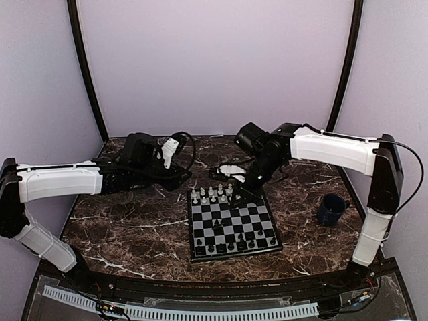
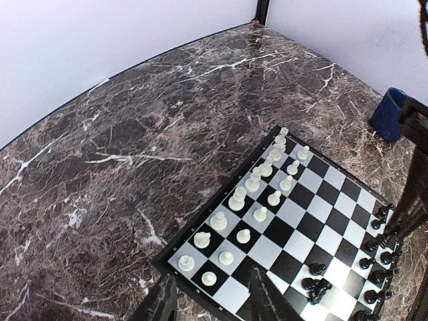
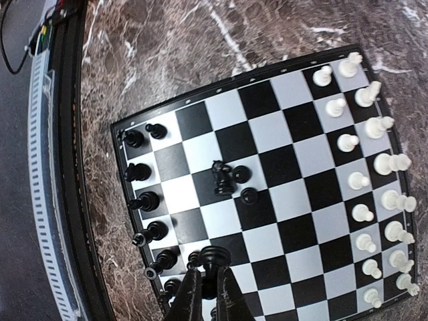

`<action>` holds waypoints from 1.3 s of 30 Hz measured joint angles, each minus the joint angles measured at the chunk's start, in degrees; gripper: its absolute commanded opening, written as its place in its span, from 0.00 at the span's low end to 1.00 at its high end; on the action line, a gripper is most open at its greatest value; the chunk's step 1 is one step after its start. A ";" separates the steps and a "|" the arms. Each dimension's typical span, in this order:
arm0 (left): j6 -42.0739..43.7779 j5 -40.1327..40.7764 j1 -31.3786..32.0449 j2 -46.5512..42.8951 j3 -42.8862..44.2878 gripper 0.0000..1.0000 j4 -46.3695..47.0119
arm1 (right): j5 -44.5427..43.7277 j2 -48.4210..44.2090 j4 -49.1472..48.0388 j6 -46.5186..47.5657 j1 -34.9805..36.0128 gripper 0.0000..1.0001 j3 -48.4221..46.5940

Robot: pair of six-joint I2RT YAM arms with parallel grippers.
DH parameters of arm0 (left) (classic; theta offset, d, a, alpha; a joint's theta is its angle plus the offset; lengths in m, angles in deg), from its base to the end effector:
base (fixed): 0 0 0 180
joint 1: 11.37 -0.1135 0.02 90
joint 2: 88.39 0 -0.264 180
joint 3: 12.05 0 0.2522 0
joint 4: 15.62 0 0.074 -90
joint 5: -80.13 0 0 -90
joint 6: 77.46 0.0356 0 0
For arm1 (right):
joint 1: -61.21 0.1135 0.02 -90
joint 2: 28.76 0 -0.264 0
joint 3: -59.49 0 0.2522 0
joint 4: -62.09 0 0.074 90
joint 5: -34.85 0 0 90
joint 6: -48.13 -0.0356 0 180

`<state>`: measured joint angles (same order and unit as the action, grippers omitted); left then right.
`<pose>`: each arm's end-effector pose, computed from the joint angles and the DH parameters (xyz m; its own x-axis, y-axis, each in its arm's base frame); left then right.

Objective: Set up the chess pieces on the board
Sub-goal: Place the pawn at e7.

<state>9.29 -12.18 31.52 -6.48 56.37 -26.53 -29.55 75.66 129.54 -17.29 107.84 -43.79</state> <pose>0.2392 -0.2242 0.2708 -0.3423 0.2406 -0.9083 0.6886 0.7219 -0.0683 0.2474 0.2843 0.2654 -0.2636 -0.8254 -0.4993 -0.9606 0.1774 0.2140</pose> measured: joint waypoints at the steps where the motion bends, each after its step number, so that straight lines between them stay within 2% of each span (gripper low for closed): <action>1: -0.26 0.44 -0.28 -0.11 -0.66 0.39 0.09 | -1.31 0.09 0.42 0.50 1.16 0.08 0.31; 18: -1.07 2.05 -0.37 -0.66 -2.60 0.39 1.81 | -13.31 9.51 2.12 5.18 13.38 0.08 0.61; 36: -1.14 2.38 -0.37 -2.23 -4.66 0.39 2.91 | -17.88 11.63 3.43 5.64 14.08 0.09 0.59; 39: -1.29 2.38 -0.37 -2.23 -4.85 0.39 3.10 | -17.73 11.74 3.45 5.66 14.10 0.15 0.46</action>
<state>8.00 -9.80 31.15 -8.71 51.51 -23.42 -47.27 87.40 133.00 -11.63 121.94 -43.33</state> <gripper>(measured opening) 0.394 0.103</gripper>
